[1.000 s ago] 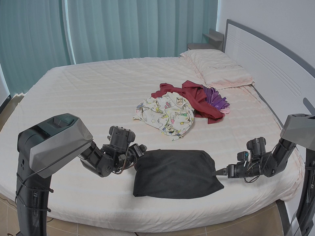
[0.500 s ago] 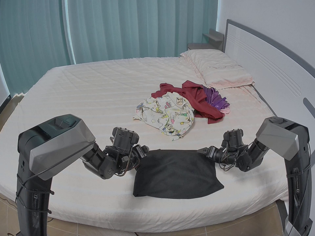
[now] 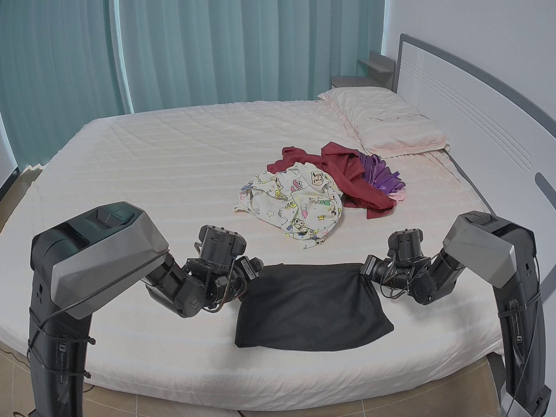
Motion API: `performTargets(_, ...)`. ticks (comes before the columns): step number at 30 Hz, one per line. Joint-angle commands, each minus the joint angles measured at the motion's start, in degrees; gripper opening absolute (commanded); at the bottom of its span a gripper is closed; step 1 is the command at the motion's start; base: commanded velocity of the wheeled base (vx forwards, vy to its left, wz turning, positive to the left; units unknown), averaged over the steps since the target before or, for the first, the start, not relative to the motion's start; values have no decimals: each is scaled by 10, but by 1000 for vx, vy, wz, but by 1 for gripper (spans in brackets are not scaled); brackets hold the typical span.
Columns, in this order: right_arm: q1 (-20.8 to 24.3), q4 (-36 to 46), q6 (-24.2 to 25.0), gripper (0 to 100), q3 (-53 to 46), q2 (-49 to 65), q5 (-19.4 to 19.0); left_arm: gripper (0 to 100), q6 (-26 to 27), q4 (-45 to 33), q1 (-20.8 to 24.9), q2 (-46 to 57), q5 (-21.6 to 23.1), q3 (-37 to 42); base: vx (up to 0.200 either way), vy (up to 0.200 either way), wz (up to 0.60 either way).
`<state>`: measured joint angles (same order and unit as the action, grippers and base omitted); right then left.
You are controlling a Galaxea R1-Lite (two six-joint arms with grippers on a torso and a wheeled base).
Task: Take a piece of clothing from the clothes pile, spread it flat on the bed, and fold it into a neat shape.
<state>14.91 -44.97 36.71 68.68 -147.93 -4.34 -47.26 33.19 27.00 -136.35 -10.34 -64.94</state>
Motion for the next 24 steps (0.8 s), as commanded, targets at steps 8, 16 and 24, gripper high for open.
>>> performTargets(8, -6, -18, -3, 100, -2, -5, 16, 100, -11, 1, 16, 16, 0, 3, 0, 0, 0)
performTargets(16, -13, -57, -1, 100, -13, 12, 17, 100, -53, 2, 43, 12, 6, -3, 0, 0, 0)
performTargets(24, -18, -80, -1, 100, -45, 20, 16, 100, -56, 21, 52, -37, 7, -29, 0, 0, 0)
